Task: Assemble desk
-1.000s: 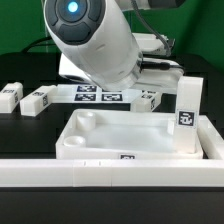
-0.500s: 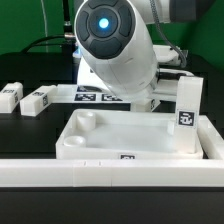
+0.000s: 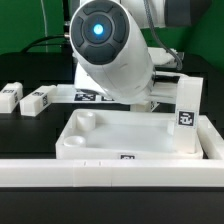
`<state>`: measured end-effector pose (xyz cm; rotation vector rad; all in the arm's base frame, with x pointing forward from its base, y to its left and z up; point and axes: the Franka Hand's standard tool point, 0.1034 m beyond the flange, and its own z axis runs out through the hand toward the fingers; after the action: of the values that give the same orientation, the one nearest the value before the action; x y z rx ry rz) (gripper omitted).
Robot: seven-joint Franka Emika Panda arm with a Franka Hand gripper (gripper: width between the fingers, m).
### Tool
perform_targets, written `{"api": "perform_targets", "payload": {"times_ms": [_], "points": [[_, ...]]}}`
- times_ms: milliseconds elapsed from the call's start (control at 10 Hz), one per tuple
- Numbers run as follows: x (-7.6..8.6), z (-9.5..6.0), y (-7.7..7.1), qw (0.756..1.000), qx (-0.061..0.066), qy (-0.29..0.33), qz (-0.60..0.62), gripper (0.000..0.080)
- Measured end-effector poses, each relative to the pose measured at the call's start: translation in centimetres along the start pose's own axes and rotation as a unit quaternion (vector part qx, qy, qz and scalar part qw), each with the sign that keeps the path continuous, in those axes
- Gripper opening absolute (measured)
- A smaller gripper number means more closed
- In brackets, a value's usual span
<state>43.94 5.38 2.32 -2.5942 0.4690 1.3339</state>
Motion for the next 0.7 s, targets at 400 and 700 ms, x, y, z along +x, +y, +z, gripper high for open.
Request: {"api": "perform_targets", "payload": {"times_ms": [400,700], "points": [[0.1,0.4,0.1,0.999,-0.003,-0.034,0.001,0.0648],[0.6,1.2,0.0,0.999,-0.006,-0.031,0.001,0.0648]]}}
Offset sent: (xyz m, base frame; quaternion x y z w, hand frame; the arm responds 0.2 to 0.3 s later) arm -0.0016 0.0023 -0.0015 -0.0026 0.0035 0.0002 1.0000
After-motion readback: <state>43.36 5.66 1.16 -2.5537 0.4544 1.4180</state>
